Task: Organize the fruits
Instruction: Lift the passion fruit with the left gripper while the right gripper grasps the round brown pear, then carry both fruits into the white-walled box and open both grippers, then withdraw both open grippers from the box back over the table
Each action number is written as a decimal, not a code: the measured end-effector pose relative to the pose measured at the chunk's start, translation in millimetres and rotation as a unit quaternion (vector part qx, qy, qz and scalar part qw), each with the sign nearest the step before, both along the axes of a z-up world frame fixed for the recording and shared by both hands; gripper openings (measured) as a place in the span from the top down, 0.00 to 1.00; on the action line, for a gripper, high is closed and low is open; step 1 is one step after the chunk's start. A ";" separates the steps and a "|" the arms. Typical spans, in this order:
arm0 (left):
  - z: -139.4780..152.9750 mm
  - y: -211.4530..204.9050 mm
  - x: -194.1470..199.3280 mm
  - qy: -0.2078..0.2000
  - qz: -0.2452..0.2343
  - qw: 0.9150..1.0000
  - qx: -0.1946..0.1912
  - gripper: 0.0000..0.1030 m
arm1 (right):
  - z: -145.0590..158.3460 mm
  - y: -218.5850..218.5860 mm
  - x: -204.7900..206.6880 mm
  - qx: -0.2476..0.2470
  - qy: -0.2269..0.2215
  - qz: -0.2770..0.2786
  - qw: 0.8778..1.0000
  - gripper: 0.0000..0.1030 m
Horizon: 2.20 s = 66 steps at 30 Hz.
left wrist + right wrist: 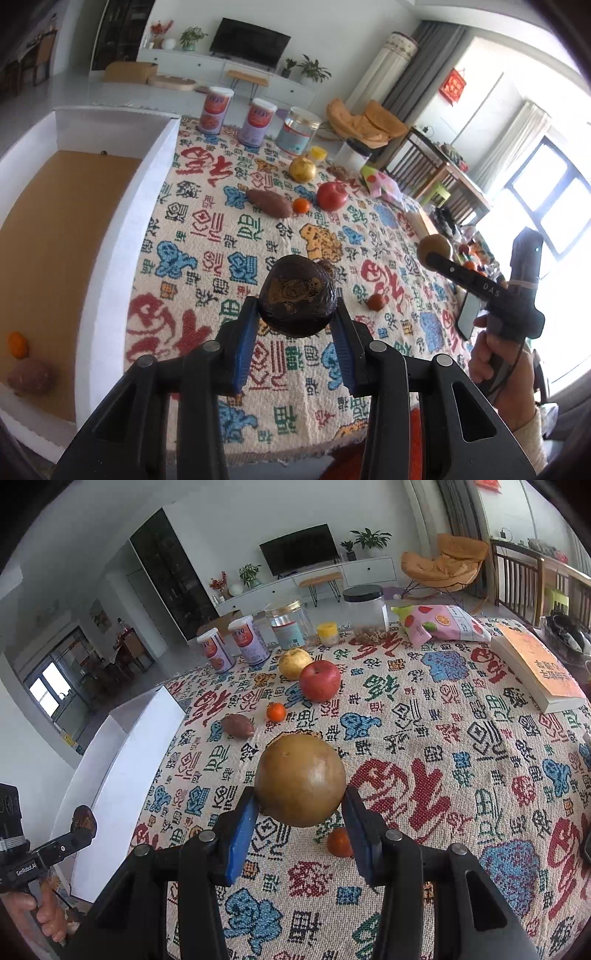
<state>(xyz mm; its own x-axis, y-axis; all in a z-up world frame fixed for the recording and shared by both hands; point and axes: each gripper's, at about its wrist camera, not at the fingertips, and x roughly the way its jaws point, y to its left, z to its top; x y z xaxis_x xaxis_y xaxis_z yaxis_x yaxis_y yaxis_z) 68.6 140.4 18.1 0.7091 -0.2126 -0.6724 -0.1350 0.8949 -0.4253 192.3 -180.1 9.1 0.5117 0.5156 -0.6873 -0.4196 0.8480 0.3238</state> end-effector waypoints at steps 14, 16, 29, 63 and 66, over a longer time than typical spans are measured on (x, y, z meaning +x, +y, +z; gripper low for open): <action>-23.2 176.6 -81.1 0.074 0.224 0.969 0.066 0.62 | 13.6 290.1 -127.7 0.068 0.051 0.310 0.947 0.55; -43.9 193.1 -83.6 0.096 0.245 0.963 0.062 0.62 | -0.7 321.9 -137.0 0.053 0.063 0.332 0.940 0.55; -74.4 204.7 -76.1 0.126 0.284 0.945 0.100 0.18 | -31.6 375.2 -140.6 0.016 0.061 0.330 0.942 0.50; -168.8 -67.7 122.7 0.083 0.031 0.978 0.190 0.01 | -129.9 -107.5 26.4 -0.183 0.007 -0.180 0.966 0.11; -170.7 -69.7 126.5 0.086 0.031 0.976 0.196 0.00 | -131.9 -105.7 26.4 -0.182 0.007 -0.180 0.967 0.08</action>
<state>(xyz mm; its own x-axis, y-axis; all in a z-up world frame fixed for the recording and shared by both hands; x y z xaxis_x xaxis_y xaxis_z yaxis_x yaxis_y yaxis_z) 195.1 70.7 -152.5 0.5815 0.1239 -0.8041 -0.2332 0.9723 -0.0188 218.7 -285.8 -122.8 0.6021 0.0284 -0.7979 -0.0730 0.9971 -0.0196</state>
